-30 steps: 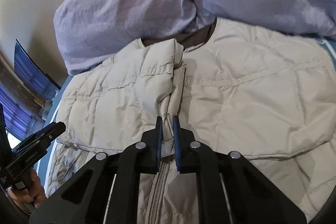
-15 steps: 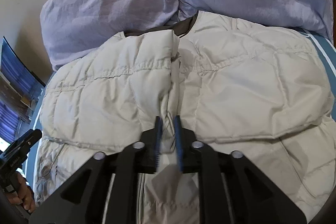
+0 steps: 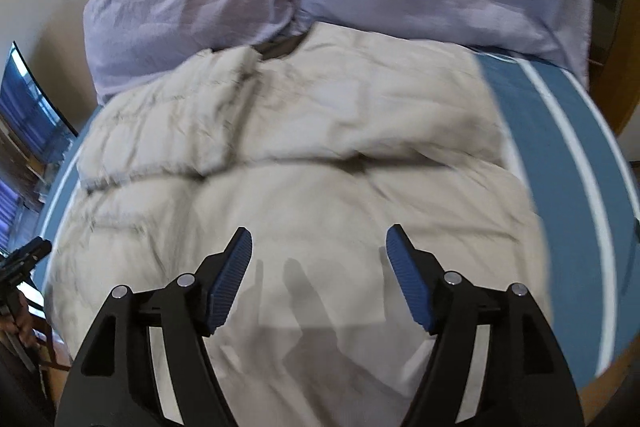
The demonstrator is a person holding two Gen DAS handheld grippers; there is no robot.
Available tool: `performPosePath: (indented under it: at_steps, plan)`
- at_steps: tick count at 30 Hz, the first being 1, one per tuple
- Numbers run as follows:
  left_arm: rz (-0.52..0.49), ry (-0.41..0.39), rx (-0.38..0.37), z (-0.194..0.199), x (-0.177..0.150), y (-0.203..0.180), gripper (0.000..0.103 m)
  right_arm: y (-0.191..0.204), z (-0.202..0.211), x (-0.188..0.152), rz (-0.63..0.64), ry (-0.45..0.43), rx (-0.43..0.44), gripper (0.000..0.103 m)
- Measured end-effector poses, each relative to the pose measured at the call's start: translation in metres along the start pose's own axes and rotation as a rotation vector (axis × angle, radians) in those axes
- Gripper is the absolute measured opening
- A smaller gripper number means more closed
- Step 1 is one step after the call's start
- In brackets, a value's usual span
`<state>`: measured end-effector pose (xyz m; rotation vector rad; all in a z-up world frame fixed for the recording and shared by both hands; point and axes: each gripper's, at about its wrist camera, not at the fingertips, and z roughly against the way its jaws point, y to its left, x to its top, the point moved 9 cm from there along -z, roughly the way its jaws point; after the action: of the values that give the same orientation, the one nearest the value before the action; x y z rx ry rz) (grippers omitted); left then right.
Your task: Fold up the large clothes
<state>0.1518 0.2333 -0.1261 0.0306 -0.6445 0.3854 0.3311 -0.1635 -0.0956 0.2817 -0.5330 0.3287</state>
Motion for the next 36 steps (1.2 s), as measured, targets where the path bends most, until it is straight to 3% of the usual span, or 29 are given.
performPosePath:
  at_steps: [6,15,27,31,36]
  plan:
    - [0.046,0.042,-0.079,0.01,-0.04,0.008,0.08,-0.059,0.032,-0.045,-0.039,0.011,-0.054,0.071]
    - [0.055,0.065,-0.136,0.011,-0.066,-0.004,0.072,-0.121,0.051,-0.1,-0.158,0.038,-0.049,0.071]
    - [0.078,0.059,-0.157,0.01,-0.078,-0.013,0.067,-0.129,0.047,-0.123,-0.217,0.053,0.051,0.071]
    - [0.094,0.054,-0.174,0.011,-0.079,-0.016,0.059,-0.129,0.048,-0.127,-0.229,0.04,0.081,0.071]
    - [0.106,0.047,-0.185,0.013,-0.08,-0.018,0.049,-0.123,0.047,-0.129,-0.248,0.042,0.156,0.051]
